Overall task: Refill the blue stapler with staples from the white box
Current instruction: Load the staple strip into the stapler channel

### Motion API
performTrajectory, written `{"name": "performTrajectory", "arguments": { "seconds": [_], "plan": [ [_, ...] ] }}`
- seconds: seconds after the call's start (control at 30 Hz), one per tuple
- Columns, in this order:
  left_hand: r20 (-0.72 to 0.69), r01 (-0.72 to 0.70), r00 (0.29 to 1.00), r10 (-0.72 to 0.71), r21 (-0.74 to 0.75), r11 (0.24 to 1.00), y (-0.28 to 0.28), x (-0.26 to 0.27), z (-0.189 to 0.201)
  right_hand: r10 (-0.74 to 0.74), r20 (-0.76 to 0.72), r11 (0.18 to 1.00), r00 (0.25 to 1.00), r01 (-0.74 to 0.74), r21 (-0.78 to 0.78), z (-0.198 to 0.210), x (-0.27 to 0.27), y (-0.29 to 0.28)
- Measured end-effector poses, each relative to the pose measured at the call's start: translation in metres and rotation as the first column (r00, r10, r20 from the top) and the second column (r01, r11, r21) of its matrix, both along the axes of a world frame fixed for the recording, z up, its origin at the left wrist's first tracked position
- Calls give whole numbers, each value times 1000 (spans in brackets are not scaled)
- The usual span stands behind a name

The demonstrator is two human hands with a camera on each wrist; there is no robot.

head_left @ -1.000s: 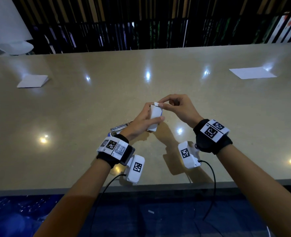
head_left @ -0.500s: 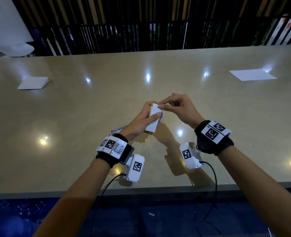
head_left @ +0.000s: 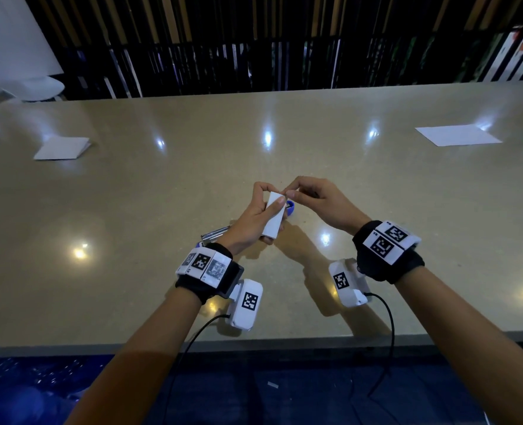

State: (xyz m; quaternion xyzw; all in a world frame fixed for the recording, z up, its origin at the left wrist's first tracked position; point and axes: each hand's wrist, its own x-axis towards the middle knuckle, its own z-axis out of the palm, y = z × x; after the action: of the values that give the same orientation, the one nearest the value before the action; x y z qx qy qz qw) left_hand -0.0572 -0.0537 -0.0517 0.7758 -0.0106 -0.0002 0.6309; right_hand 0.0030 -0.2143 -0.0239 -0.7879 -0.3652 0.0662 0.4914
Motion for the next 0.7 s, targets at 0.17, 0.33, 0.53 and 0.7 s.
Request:
{"name": "performTrajectory", "arguments": {
  "seconds": [0.17,0.33,0.53,0.7],
  "plan": [
    [-123,102,989,-84,141,985,4,0,-4,-214,-160,973,964,224,48,-3,7,3],
    [-235,327,939,-251,386,862,-2,-5,-6,-281,-214,954,935,296,39,-11,13,5],
    [-433,549,832,-347,548,631,-17,-8,-21,-226,-139,973,964,216,-80,-15,16,4],
    [-70,188,980,-188,642,743,-7,-4,-13,-185,-215,983,959,180,-43,-13,16,-1]
  ]
}}
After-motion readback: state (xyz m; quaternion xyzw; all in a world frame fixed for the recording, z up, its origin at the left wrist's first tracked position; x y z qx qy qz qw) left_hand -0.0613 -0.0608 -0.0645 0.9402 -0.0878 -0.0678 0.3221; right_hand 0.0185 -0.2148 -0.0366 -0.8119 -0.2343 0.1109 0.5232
